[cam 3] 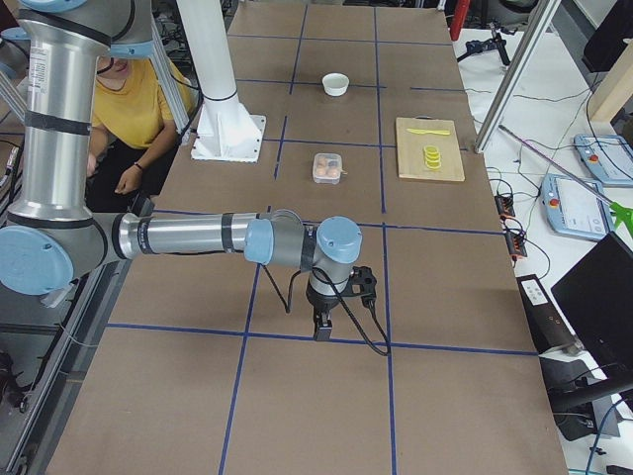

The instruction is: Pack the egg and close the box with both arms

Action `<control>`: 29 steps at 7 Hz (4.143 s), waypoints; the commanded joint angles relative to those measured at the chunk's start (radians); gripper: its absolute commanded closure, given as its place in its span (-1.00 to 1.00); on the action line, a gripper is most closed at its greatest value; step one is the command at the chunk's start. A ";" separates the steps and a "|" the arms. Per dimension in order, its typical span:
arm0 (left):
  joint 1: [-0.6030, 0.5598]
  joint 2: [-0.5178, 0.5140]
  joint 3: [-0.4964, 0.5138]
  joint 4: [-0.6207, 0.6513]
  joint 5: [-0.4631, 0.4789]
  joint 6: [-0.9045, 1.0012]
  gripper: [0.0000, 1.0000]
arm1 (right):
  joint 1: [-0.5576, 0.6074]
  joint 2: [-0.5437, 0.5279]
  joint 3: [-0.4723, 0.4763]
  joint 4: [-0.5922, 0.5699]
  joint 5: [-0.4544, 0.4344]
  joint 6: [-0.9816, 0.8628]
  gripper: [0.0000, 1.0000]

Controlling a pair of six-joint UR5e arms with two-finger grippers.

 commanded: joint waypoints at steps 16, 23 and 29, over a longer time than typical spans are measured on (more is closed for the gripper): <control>0.000 -0.002 0.001 0.001 0.000 -0.003 -1.00 | 0.000 0.008 -0.016 0.045 -0.038 0.021 -1.00; 0.000 -0.005 -0.006 0.000 0.002 -0.003 -1.00 | 0.000 0.010 -0.055 0.045 -0.029 0.015 -1.00; 0.000 -0.003 -0.003 0.001 0.012 -0.003 -1.00 | 0.000 0.010 -0.056 0.046 -0.024 0.015 -1.00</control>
